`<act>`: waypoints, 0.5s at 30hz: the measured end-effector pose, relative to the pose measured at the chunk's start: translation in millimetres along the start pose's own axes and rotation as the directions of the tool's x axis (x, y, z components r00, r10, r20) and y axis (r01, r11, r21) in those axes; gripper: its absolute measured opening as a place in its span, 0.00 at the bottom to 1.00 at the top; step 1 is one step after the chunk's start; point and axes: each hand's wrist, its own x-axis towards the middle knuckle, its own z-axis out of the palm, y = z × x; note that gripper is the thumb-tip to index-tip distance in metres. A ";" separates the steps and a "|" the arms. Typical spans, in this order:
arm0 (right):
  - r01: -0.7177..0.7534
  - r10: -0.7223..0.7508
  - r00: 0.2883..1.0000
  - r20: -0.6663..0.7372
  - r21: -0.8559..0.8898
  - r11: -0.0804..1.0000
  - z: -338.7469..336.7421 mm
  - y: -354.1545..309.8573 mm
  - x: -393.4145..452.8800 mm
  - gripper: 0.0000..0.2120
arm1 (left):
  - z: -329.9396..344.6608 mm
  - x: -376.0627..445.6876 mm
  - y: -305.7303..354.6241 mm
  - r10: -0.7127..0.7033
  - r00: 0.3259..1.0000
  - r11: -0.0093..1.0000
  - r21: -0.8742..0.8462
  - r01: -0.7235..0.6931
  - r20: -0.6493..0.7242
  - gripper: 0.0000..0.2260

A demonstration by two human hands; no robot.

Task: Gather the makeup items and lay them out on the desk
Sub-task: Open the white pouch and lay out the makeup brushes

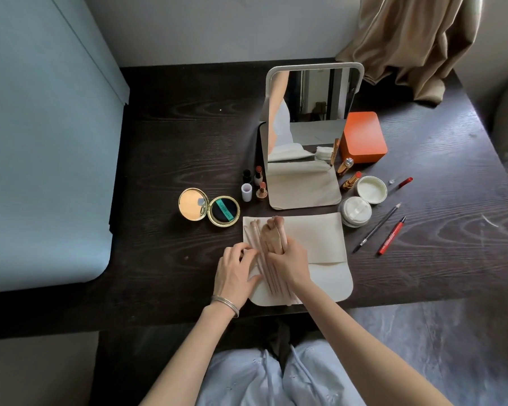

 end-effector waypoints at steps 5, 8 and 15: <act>0.004 0.001 0.998 -0.059 0.097 0.995 -4.4 4.0 -1.8 0.04 | -4.6 -1.5 3.6 0.167 0.985 0.980 0.118 -0.162 -0.033 0.23; 0.008 -0.004 0.999 -0.040 0.114 0.993 -9.5 7.1 -2.6 0.06 | -4.3 0.5 4.0 0.222 0.975 0.968 0.114 -0.223 0.016 0.22; 0.006 -0.003 0.998 -0.068 0.044 0.999 -9.7 10.6 -2.3 0.08 | -10.5 1.1 4.9 0.284 0.959 0.951 0.126 -0.282 0.007 0.18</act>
